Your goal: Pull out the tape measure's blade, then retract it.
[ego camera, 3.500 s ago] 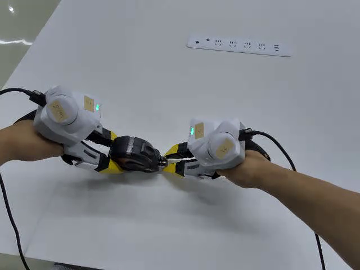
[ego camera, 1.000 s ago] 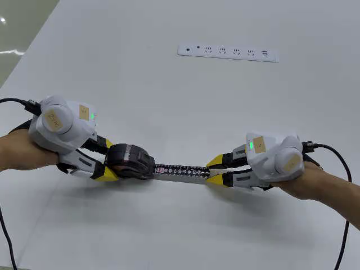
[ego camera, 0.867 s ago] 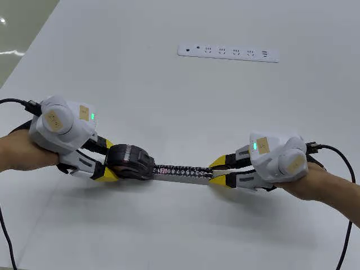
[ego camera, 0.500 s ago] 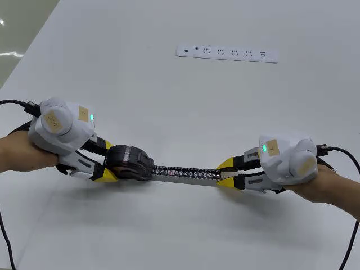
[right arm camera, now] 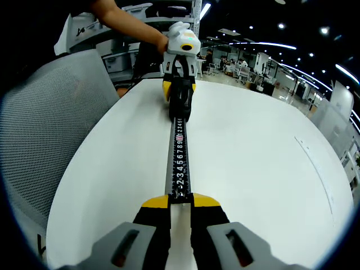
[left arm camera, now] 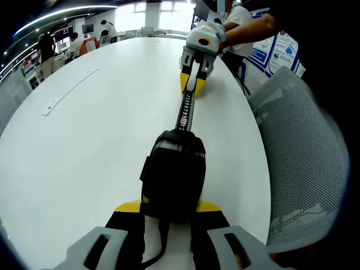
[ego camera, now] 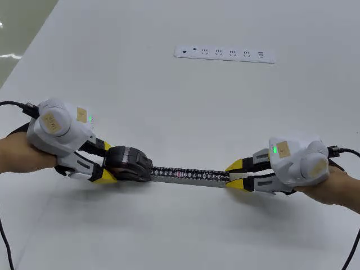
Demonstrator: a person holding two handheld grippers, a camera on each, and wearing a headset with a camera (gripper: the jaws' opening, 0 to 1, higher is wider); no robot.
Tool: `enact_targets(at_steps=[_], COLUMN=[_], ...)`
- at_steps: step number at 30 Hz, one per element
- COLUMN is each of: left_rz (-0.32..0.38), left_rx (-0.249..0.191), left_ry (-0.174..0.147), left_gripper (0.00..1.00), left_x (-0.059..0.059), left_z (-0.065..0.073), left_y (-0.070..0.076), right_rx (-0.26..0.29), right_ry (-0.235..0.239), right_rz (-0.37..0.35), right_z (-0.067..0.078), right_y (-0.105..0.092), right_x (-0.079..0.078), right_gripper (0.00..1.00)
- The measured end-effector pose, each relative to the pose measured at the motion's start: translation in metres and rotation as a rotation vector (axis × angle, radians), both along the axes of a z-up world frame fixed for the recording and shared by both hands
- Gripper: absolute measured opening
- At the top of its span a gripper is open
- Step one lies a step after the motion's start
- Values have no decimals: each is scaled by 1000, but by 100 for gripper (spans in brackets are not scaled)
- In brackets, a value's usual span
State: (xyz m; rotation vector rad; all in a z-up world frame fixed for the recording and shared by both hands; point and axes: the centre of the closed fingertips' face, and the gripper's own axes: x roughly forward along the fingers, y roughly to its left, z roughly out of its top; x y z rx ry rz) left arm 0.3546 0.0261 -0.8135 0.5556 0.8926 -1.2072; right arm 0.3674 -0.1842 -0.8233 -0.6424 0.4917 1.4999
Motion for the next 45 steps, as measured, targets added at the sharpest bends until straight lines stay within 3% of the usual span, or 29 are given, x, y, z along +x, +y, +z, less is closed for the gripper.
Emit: enact_targets(at_steps=[30, 39, 45], left_rz=[-4, -5, -7], left_rx=[7, 7, 16], left_ry=[12, 14, 18], left_gripper=[28, 28, 28], left_x=[0, 0, 1], left_z=[0, 0, 0], left_y=[0, -2, -2], right_rx=[-50, -93, -99], right_ry=[-9, -10, -6], right_rz=[-15, -38, -58], right_z=[1, 0, 1], right_y=[-41, -73, -79], right_x=[0, 1, 1], right_gripper=[10, 10, 10])
